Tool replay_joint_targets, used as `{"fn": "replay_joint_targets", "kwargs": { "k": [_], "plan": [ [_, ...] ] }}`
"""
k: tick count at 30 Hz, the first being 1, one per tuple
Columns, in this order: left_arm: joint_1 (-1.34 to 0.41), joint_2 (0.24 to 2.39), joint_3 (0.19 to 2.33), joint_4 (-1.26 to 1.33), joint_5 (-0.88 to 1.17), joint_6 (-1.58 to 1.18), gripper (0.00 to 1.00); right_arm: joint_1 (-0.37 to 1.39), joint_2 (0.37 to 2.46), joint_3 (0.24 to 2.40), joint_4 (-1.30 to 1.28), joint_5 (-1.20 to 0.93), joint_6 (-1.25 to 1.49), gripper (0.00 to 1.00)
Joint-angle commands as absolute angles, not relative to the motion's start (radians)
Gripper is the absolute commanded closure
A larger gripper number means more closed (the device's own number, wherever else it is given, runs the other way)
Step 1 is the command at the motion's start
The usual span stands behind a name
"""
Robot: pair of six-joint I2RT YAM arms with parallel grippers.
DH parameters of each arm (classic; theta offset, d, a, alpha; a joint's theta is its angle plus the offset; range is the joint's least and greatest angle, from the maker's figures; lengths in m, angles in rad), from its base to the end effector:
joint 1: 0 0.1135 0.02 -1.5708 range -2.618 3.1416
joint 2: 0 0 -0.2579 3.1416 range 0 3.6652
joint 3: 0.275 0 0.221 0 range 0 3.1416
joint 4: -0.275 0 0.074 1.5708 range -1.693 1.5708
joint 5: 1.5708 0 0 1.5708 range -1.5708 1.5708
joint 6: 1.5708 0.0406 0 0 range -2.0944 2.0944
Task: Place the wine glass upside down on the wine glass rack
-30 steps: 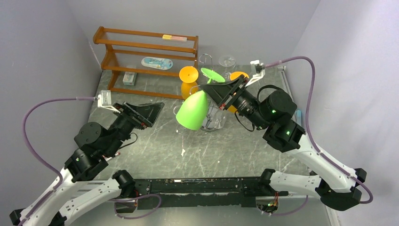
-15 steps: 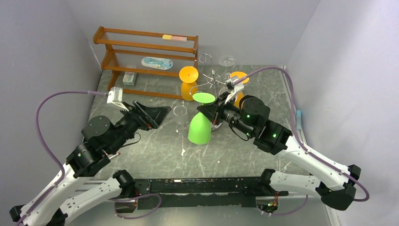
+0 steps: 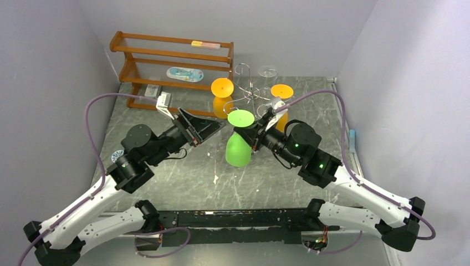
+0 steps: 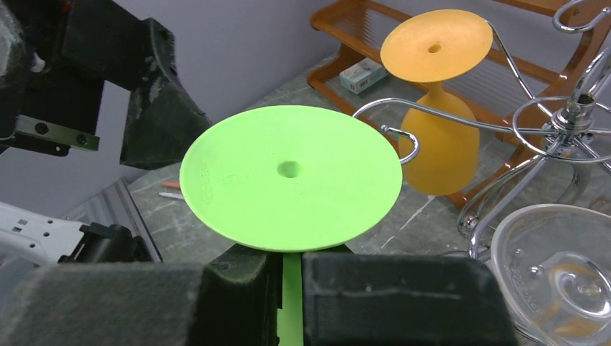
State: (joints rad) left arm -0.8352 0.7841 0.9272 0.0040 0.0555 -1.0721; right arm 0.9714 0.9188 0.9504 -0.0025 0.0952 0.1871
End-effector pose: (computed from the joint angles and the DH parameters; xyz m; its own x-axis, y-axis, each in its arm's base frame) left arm 0.1008 -0.1147 0.4021 -0.6354 -0.6046 -0.4803 0.4581 0.2056 -0.8648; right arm 0.1096 0.1535 0.3885 -0.1268 0.1427 -0.9816 -0.7580 0.6244 0.1887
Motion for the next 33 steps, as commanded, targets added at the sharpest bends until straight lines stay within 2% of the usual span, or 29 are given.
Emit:
{"fn": "replay_joint_targets", "kwargs": {
  "k": [1,4,9,16,19,20,24,26,28,31,33],
  "plan": [
    [-0.841,0.815,0.901,0.143,0.162,-1.189,0.13,0.979,0.895,0.921,0.081,0.058,0.137,1.00],
    [-0.839,0.833,0.882,0.189,0.179,-1.228,0.20,0.979,0.887,0.900,0.102,0.036,0.119,1.00],
    [-0.840,0.867,0.851,0.243,0.208,-1.302,0.43,0.979,0.868,0.863,0.143,-0.020,0.079,1.00],
    [-0.840,0.894,0.833,0.294,0.250,-1.361,0.55,0.980,0.858,0.837,0.165,-0.054,0.037,1.00],
    [-0.840,0.899,0.833,0.307,0.266,-1.372,0.64,0.979,0.845,0.809,0.193,-0.069,0.008,1.00],
    [-0.841,0.897,0.834,0.304,0.265,-1.373,0.68,0.979,0.843,0.803,0.200,-0.068,-0.015,1.00],
    [-0.840,0.885,0.839,0.275,0.254,-1.368,0.94,0.979,0.836,0.798,0.194,-0.050,-0.029,1.00],
    [-0.841,0.885,0.841,0.273,0.254,-1.365,0.95,0.979,0.830,0.799,0.190,-0.044,-0.014,0.99],
    [-0.839,0.894,0.854,0.254,0.256,-1.362,0.95,0.979,0.820,0.800,0.185,-0.040,-0.002,0.86],
    [-0.840,0.907,0.867,0.262,0.250,-1.378,0.95,0.980,0.786,0.790,0.184,-0.044,0.039,0.60],
    [-0.841,0.916,0.883,0.252,0.237,-1.387,0.95,0.979,0.753,0.778,0.178,-0.041,0.053,0.50]
  ]
}}
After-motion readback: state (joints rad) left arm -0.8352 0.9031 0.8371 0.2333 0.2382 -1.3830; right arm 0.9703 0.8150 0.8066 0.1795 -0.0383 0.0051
